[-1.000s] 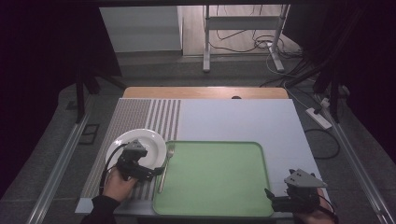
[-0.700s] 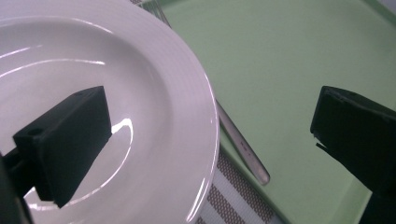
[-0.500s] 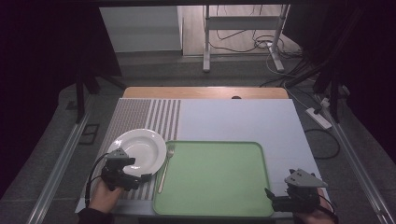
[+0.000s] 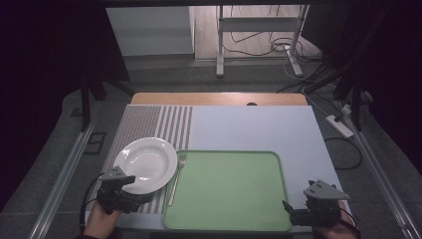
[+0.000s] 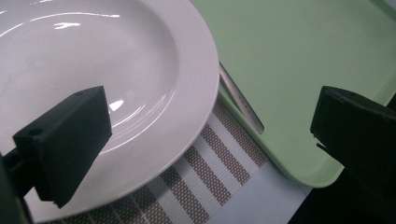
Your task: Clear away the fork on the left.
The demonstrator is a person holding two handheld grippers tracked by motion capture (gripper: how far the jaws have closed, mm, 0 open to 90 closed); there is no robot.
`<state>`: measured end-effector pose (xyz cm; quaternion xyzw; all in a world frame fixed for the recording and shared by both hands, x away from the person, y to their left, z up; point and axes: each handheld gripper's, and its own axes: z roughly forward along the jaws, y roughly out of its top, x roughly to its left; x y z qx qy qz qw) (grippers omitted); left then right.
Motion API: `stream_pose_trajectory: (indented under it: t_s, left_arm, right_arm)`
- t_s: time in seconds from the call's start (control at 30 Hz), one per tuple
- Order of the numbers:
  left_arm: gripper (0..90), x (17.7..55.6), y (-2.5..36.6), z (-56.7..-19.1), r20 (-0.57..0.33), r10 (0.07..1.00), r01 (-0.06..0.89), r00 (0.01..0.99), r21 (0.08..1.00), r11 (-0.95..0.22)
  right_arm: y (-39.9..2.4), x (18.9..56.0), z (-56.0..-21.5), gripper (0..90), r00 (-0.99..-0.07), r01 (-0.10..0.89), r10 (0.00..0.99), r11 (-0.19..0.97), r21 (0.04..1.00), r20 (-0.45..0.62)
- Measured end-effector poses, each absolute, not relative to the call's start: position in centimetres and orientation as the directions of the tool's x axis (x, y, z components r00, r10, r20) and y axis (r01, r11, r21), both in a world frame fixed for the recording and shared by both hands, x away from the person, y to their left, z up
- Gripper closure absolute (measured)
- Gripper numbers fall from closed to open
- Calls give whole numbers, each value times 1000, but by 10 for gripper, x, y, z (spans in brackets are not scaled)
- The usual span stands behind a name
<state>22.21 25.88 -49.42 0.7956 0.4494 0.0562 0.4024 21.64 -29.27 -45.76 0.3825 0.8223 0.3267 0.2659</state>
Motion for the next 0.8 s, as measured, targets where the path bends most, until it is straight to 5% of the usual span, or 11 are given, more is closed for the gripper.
stream_pose_trajectory:
  t_s: [0.8]
  left_arm:
    - [0,196,268,-490,-207,805,660,555,699,-275]
  right_arm:
    - [-291,217,-458,0,-568,460,801,501,733,-191]
